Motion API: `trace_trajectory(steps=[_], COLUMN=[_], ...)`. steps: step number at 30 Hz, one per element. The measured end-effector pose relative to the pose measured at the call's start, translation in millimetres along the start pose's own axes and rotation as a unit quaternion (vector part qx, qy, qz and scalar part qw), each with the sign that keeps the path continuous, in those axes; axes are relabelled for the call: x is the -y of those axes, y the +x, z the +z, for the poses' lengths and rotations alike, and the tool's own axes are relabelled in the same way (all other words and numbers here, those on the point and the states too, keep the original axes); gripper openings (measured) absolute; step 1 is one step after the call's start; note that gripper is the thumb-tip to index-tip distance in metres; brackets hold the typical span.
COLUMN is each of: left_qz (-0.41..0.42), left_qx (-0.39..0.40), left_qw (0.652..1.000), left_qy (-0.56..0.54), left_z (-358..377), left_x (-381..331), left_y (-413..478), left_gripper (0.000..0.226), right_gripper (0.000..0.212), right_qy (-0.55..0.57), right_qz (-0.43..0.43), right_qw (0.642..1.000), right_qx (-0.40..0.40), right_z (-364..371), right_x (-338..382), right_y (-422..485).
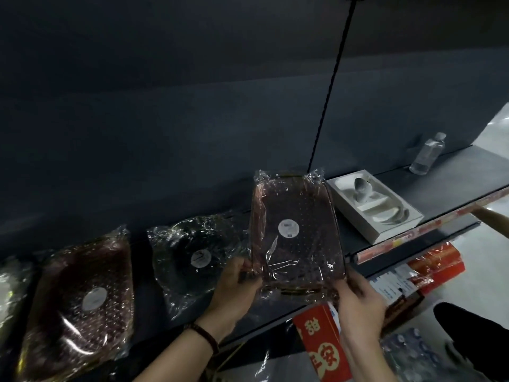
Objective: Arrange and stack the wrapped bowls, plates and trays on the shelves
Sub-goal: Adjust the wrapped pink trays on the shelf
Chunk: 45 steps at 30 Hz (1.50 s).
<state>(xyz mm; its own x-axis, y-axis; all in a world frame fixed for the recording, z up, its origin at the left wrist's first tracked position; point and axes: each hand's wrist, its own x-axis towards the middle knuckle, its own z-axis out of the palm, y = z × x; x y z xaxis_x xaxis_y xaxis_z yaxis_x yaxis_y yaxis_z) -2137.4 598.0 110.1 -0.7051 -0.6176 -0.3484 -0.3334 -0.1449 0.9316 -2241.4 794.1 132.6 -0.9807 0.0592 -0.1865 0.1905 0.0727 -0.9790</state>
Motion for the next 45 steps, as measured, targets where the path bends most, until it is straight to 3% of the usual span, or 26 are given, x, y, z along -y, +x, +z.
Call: trace_trajectory(steps=[5, 8, 14, 17, 23, 30, 36, 41, 45], left_qz=[0.071, 0.093, 0.073, 0.074, 0.052, 0.024, 0.093, 0.119, 0.127], left_qx=[-0.101, -0.137, -0.240, -0.281, -0.365, -0.412, -0.364, -0.253, -0.204], left_qw=[0.991, 0.986, 0.968, 0.957, 0.929, 0.904, 0.909, 0.923, 0.936], left_qy=[-0.047, -0.009, -0.025, -0.022, 0.022, 0.111, 0.178, 0.264, 0.259], left_z=[-66.5, -114.8, -203.1, -235.4, -284.2, -331.3, -345.0, -357.2, -362.2], left_x=[4.9, 22.7, 63.6, 76.6, 102.7, 118.2, 135.5, 181.6, 187.9], left_y=[-31.5, -54.3, -92.3, -108.7, -131.2, -132.0, -125.9, -114.3, -108.7], left_gripper=[0.042, 0.042, 0.044, 0.039, 0.048, 0.041, 0.040, 0.079, 0.077], right_gripper=[0.022, 0.018, 0.033, 0.029, 0.015, 0.013, 0.016, 0.011, 0.020], right_qy=[0.011, 0.015, -0.011, -0.052, -0.143, -0.173, -0.238, -0.296, -0.347], right_qz=[-0.034, -0.018, -0.022, -0.030, -0.065, -0.094, -0.134, -0.166, -0.184], right_qw=[0.995, 0.987, 0.961, 0.942, 0.908, 0.880, 0.862, 0.851, 0.835], right_qx=[0.093, 0.159, 0.277, 0.329, 0.387, 0.432, 0.428, 0.401, 0.384], right_z=[51.3, 83.8, 142.6, 167.3, 206.0, 239.4, 249.2, 257.0, 263.3], right_x=[3.8, -3.2, -20.8, -35.3, -57.0, -71.0, -82.9, -97.6, -106.2], right_y=[-37.2, -64.7, -134.3, -159.8, -203.1, -245.2, -258.6, -266.6, -270.9])
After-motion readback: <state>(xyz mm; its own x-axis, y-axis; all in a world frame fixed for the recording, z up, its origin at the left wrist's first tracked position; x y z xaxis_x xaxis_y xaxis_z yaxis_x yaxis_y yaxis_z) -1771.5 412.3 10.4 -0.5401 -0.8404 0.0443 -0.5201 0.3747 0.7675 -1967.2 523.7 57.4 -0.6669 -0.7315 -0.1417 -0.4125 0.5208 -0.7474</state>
